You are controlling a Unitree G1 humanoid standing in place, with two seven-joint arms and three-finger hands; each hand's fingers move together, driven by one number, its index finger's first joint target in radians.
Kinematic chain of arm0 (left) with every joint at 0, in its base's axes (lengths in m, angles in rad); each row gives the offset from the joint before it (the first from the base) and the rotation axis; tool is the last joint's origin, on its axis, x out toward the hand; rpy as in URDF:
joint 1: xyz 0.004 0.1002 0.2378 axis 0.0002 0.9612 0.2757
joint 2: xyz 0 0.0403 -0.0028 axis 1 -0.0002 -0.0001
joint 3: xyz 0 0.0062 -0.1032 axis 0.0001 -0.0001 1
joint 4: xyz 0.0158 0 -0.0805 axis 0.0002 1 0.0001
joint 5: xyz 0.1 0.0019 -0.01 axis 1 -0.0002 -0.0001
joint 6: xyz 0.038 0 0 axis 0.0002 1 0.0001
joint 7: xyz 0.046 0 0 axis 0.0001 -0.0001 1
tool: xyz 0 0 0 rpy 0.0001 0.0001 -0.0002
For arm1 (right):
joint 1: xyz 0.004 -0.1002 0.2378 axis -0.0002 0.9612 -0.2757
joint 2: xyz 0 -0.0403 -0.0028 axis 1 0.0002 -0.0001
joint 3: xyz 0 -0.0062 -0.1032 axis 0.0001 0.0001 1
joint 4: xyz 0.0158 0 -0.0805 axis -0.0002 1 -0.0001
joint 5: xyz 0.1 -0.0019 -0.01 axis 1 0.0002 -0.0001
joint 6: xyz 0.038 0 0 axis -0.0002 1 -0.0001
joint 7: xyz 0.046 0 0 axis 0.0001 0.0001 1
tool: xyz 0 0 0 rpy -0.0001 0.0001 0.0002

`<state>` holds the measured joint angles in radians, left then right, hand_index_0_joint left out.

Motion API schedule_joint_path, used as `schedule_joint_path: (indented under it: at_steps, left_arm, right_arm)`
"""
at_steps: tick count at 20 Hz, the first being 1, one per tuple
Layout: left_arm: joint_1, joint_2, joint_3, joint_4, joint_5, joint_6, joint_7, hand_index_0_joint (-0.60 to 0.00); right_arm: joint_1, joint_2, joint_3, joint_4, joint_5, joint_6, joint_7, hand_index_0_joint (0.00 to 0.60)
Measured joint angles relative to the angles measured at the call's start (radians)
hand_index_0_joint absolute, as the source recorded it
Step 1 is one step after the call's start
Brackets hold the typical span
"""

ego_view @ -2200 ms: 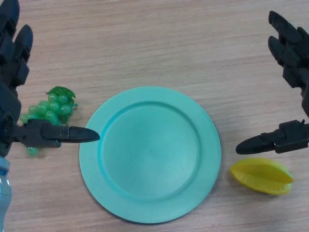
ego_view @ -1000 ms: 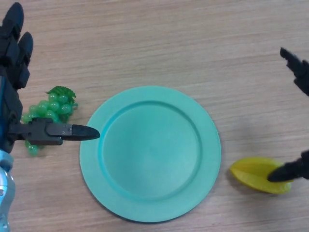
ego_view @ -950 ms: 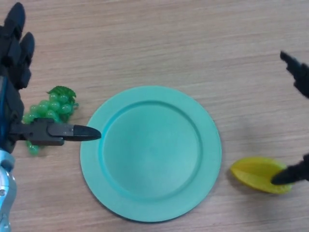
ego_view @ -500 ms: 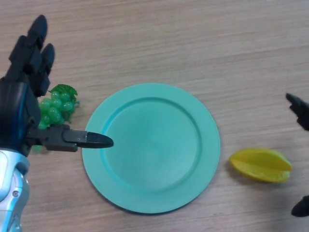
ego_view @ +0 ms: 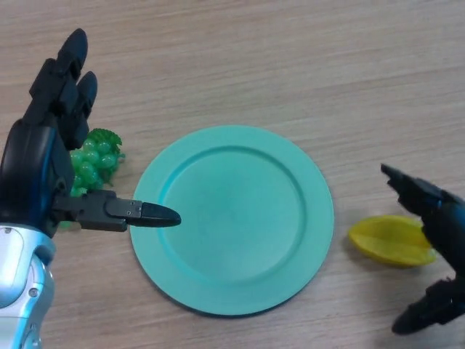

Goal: Pick up the yellow starfruit and place it on the plate

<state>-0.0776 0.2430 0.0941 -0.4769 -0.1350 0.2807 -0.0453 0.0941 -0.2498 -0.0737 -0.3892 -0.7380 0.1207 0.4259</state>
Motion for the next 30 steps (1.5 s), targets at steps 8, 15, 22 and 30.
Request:
schedule_joint_path:
  at_steps: [8,15,22,30]
  left_arm:
    - [0.018,0.001,0.007,-0.051,-0.01,0.069,0.0,0.0]
    - [0.03,0.003,0.052,-0.056,-0.05,0.07,-0.001,0.0]
    - [0.046,0.005,0.08,-0.09,-0.085,0.082,0.008,0.0]
    - [0.058,0.006,0.081,-0.158,-0.085,0.087,0.014,0.0]
  right_arm:
    - [-0.101,-0.017,0.04,0.168,0.125,0.065,-0.065,0.049]
    - [-0.101,-0.074,0.034,0.236,-0.026,-0.114,-0.065,0.6]
    - [-0.18,-0.113,0.035,0.27,-0.263,-0.259,0.005,0.6]
    - [-0.341,-0.059,0.176,0.316,-0.367,-0.392,-0.03,0.6]
